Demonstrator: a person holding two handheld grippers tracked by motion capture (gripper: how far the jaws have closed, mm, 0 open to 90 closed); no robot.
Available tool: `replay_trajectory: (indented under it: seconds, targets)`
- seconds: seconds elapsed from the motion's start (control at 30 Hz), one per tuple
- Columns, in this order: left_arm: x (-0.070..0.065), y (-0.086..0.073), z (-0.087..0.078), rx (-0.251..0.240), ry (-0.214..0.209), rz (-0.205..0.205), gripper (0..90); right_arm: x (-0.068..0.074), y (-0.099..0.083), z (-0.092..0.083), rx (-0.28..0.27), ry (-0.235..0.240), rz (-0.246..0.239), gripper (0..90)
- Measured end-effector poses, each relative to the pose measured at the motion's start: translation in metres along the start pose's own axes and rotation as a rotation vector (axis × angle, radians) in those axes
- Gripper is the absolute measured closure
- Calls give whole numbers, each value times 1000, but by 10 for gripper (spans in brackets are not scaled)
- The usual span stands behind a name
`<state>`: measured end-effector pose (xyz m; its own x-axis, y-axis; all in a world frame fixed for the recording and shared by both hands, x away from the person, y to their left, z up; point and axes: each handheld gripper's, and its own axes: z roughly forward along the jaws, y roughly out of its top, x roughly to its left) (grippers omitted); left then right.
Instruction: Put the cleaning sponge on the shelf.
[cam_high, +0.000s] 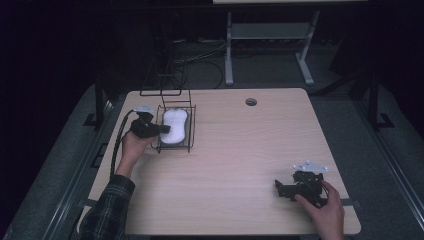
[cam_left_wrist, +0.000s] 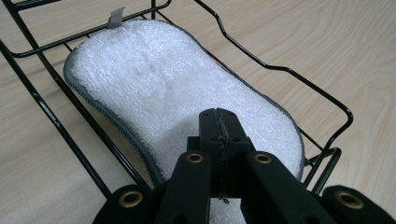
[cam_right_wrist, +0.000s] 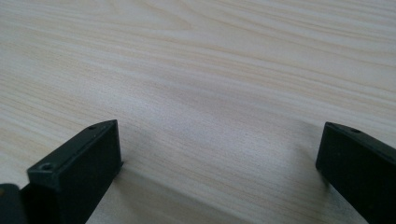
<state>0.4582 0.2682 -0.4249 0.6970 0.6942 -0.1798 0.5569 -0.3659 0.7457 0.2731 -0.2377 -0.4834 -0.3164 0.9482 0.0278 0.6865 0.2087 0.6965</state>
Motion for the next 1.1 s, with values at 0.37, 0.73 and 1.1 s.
replay_trajectory:
  seconds: [0.37, 0.73, 1.1]
  targets:
    - [1, 0, -4, -17, -8, -14, 899, 0, 0, 0, 0, 0, 0, 0]
    - [-13, -9, -29, -33, -8, -16, 899, 0, 0, 0, 0, 0, 0, 0]
    - [-34, -23, -55, -28, 34, 1, 831, 0, 0, 0, 1, 0, 1, 0]
